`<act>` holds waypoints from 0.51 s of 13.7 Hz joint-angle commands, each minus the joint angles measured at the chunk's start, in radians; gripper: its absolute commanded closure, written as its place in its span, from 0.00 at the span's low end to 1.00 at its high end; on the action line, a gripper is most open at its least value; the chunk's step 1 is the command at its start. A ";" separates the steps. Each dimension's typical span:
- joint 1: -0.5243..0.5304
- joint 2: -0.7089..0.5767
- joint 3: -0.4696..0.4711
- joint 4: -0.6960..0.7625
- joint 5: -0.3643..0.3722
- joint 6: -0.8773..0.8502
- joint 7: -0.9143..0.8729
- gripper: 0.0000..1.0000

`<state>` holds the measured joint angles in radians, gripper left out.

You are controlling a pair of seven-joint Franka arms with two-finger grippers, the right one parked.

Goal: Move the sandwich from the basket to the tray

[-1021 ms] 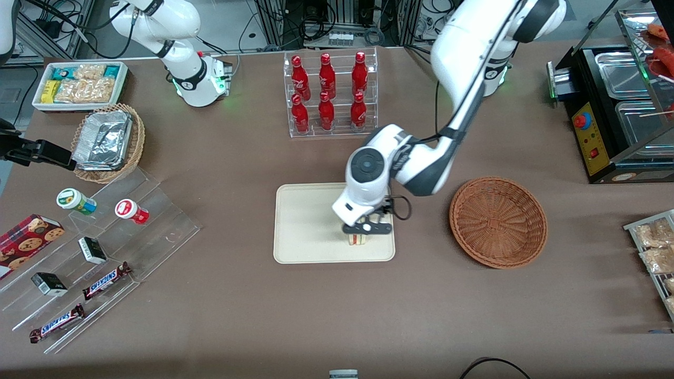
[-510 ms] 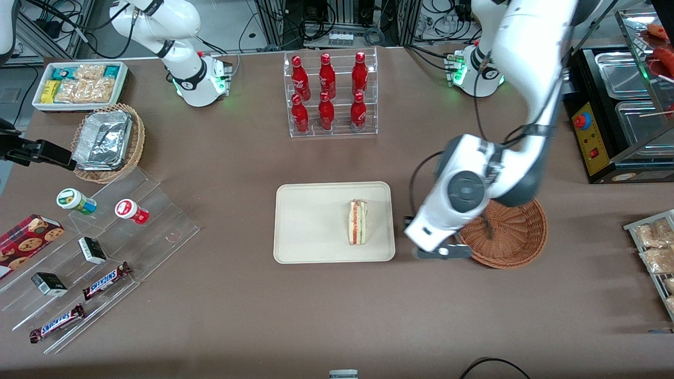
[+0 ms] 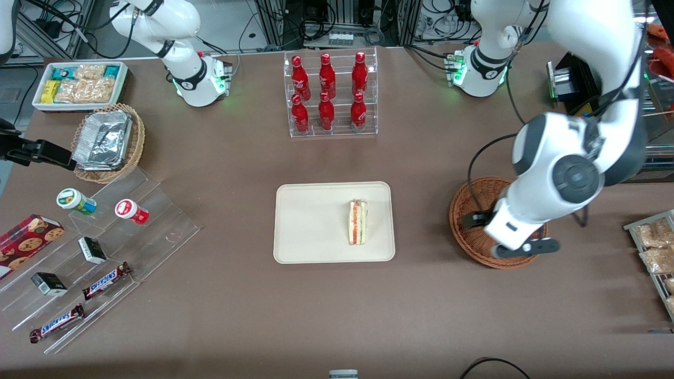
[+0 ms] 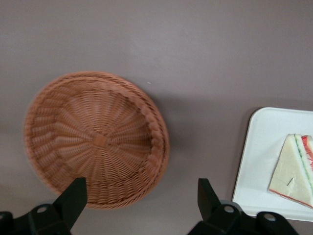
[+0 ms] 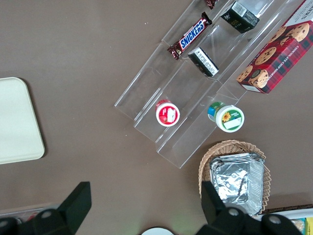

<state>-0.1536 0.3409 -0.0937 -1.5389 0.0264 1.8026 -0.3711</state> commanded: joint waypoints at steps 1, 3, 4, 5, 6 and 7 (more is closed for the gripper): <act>0.100 -0.118 -0.075 -0.012 -0.002 -0.096 0.001 0.00; 0.147 -0.178 -0.096 0.017 -0.005 -0.205 0.006 0.00; 0.175 -0.198 -0.109 0.040 -0.009 -0.263 0.027 0.00; 0.193 -0.210 -0.118 0.063 -0.011 -0.313 0.090 0.00; 0.210 -0.224 -0.118 0.074 -0.013 -0.346 0.147 0.00; 0.216 -0.238 -0.118 0.074 -0.014 -0.356 0.185 0.00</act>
<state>0.0260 0.1201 -0.1887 -1.4785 0.0262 1.4847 -0.2629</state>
